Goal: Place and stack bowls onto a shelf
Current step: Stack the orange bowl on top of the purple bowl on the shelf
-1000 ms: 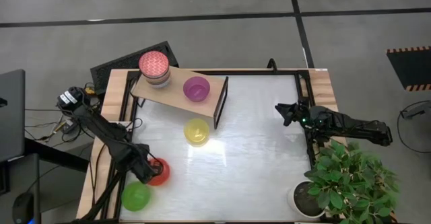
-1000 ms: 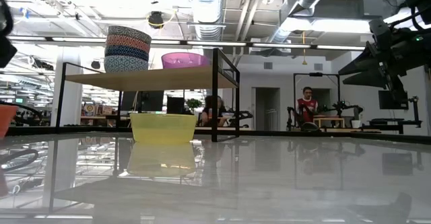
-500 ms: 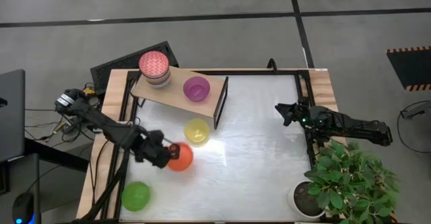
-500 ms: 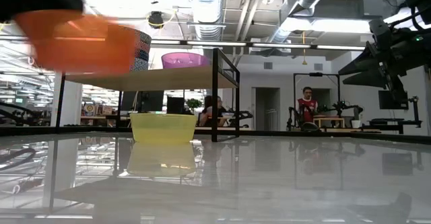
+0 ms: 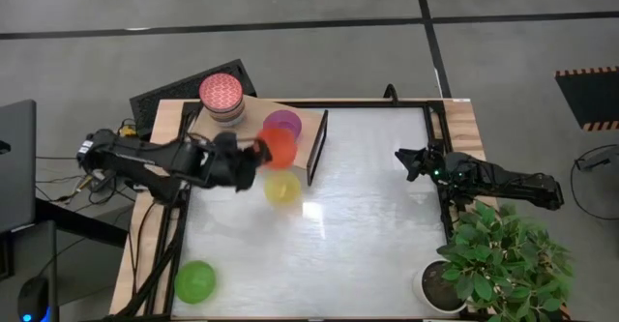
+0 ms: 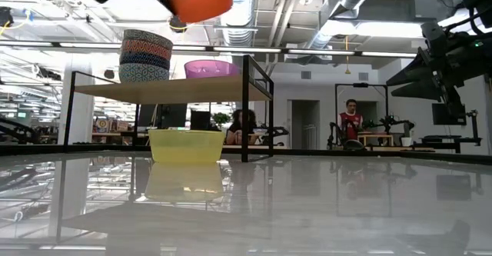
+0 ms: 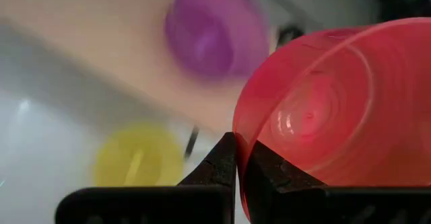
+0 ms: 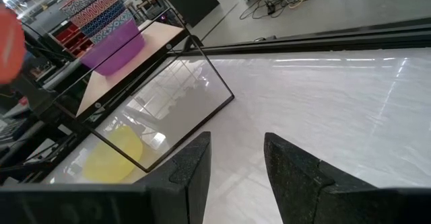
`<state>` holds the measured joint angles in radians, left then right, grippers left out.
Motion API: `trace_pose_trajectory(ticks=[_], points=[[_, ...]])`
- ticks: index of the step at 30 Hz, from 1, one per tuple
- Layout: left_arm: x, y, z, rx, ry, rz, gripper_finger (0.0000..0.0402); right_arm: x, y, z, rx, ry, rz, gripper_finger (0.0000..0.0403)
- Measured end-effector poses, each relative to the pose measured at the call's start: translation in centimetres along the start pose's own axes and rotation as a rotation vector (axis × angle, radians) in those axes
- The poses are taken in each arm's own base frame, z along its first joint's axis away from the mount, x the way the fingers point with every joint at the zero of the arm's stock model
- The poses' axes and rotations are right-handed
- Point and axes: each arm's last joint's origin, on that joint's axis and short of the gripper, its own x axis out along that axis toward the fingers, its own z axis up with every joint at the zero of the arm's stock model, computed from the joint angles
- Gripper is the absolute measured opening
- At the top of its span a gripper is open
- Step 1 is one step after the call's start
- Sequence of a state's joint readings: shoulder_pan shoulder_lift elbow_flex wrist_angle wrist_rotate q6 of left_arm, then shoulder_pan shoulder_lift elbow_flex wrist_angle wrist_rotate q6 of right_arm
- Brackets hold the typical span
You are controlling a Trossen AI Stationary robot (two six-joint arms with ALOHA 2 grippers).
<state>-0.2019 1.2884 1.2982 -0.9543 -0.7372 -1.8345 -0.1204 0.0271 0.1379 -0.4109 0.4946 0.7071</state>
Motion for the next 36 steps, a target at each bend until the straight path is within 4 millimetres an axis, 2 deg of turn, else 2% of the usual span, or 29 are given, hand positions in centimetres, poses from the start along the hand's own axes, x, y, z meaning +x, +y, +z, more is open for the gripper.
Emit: trace_pose_trajectory(ticks=[3, 7, 12, 22, 33, 36], points=[[0.6, -0.8, 1.7, -0.026, -0.114, -0.015, 0.0, 0.0, 0.0, 0.0, 0.0, 0.0, 0.0, 0.0164], [1.7, -1.3, 3.3, -0.029, -0.165, -0.002, 0.0, 0.0, 0.0, 0.0, 0.0, 0.0, 0.0, 0.0164], [3.1, -2.0, 4.0, -0.056, -0.173, -0.011, 0.0, 0.0, 0.0, 0.0, 0.0, 0.0, 0.0, 0.0164], [4.5, -1.7, 6.1, -0.096, -0.166, 0.056, 0.0, 0.0, 0.0, 0.0, 0.0, 0.0, 0.0, 0.0164], [8.7, -1.6, 5.0, -0.06, -0.085, 0.165, 0.0, 0.0, 0.0, 0.0, -0.006, 0.0, 0.0, 0.0164], [9.1, -1.6, 4.8, -0.059, -0.065, 0.177, 0.0, 0.0, 0.0, 0.0, -0.006, 0.001, 0.001, 0.0164]])
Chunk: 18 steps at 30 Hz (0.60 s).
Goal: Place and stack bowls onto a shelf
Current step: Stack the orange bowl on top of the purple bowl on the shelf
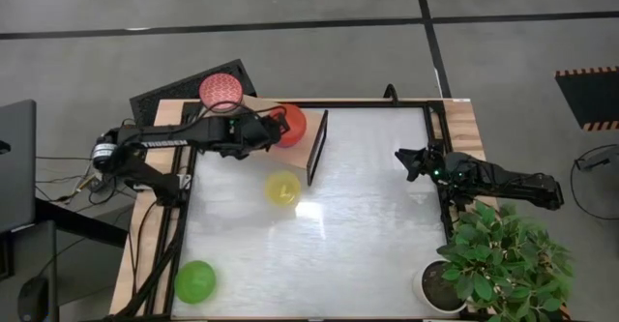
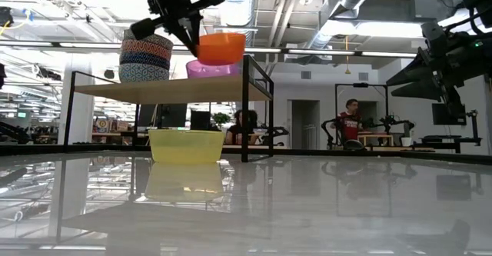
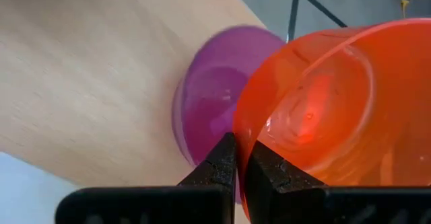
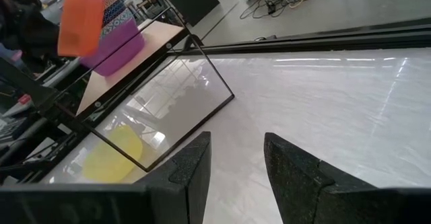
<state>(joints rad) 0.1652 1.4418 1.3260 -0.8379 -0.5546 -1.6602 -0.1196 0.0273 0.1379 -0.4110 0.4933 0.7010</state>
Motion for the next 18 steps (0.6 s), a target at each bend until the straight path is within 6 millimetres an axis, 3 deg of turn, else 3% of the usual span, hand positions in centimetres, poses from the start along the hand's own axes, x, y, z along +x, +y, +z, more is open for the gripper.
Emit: trace_pose_trajectory(ticks=[13, 18], points=[[0.1, 0.01, 0.25, -0.017, 0.002, 0.004, 0.0002, 0.0, 0.0, 0.0, -0.003, 0.001, 0.001, 0.0164], [0.08, 0.0, 0.26, 0.009, -0.013, 0.002, 0.0029, 0.0, 0.0, 0.0, -0.004, 0.001, 0.001, 0.0164]])
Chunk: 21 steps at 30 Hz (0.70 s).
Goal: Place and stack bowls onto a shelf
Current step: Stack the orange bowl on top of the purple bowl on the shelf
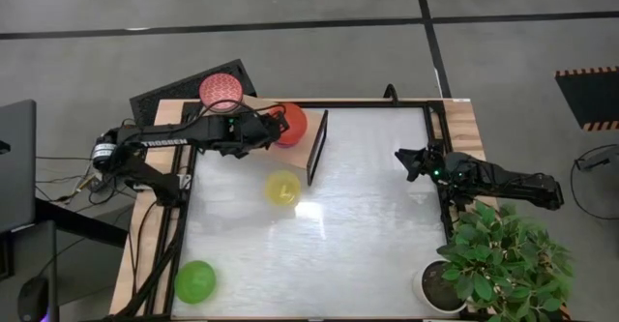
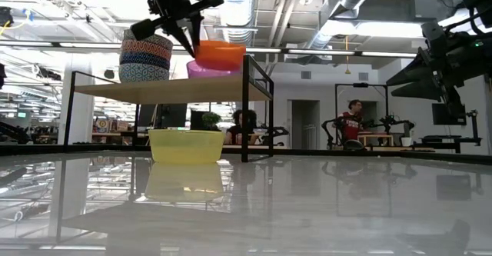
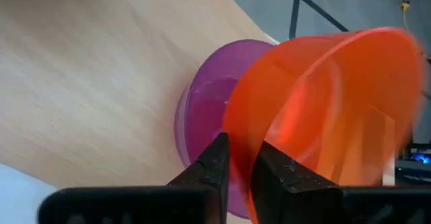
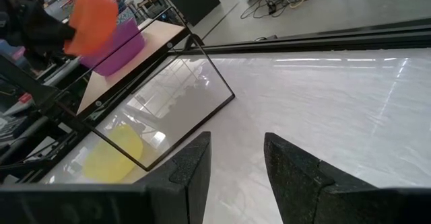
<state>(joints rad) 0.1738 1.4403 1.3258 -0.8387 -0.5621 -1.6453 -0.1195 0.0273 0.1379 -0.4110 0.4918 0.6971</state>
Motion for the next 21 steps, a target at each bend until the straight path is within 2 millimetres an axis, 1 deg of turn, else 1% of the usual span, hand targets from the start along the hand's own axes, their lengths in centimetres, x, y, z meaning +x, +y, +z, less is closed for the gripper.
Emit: trace_pose_trajectory(ticks=[8, 14, 17, 21], points=[[0.0, 0.1, 0.0, 0.017, -0.003, 0.008, 0.0102, 0.0, 0.0, 0.0, -0.002, 0.0, 0.0, 0.0164], [-0.1, 0.1, 0.1, 0.054, -0.002, 0.005, 0.0141, 0.0, 0.0, 0.0, -0.001, 0.0, 0.0, 0.0164], [-0.9, 0.1, 0.5, 0.086, 0.005, -0.017, 0.0153, 0.0, 0.0, 0.0, -0.001, 0.0, 0.0, 0.0164], [-2.6, 0.3, 0.9, 0.184, 0.068, -0.072, 0.016, 0.0, 0.0, 0.0, -0.001, 0.001, 0.001, 0.0164]])
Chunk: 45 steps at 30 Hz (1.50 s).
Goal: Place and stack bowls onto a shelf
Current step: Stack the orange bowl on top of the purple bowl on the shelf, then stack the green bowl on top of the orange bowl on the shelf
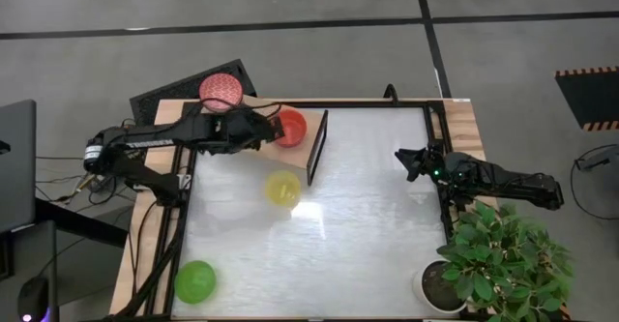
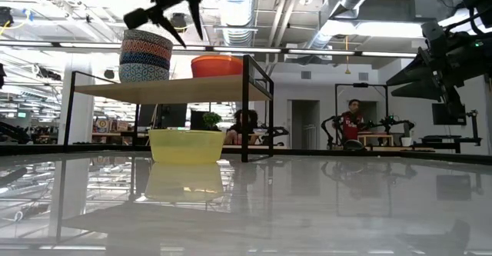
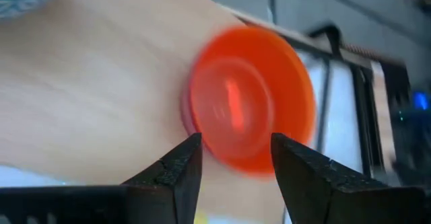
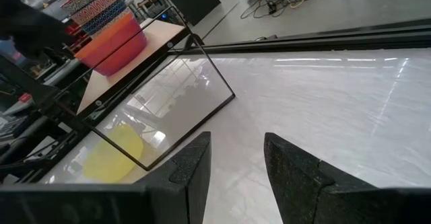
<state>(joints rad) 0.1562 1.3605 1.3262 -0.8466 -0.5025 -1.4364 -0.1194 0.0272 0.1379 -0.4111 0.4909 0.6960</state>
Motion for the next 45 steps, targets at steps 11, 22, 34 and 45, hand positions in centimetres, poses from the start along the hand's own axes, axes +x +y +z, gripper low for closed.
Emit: trace_pose_trajectory(ticks=[11, 22, 34, 45], points=[[-4.7, -0.1, -5.1, 0.555, 0.649, -0.324, 0.0158, 0.0, 0.0, 0.0, 0.0, 0.0, 0.0, 0.0164], [-10.3, 3.4, -13.5, 1.041, 0.956, -0.34, 0.0158, 0.0, 0.0, 0.0, 0.003, -0.001, -0.001, 0.0164], [-14.6, 7.9, -19.9, 1.588, 1.003, -0.448, 0.0166, 0.0, 0.0, 0.0, 0.003, -0.002, -0.003, 0.0164], [-13.3, 9.8, -24.5, 1.67, 1.136, -0.278, 0.0208, 0.0, 0.0, 0.0, 0.0, -0.006, -0.007, 0.0164]])
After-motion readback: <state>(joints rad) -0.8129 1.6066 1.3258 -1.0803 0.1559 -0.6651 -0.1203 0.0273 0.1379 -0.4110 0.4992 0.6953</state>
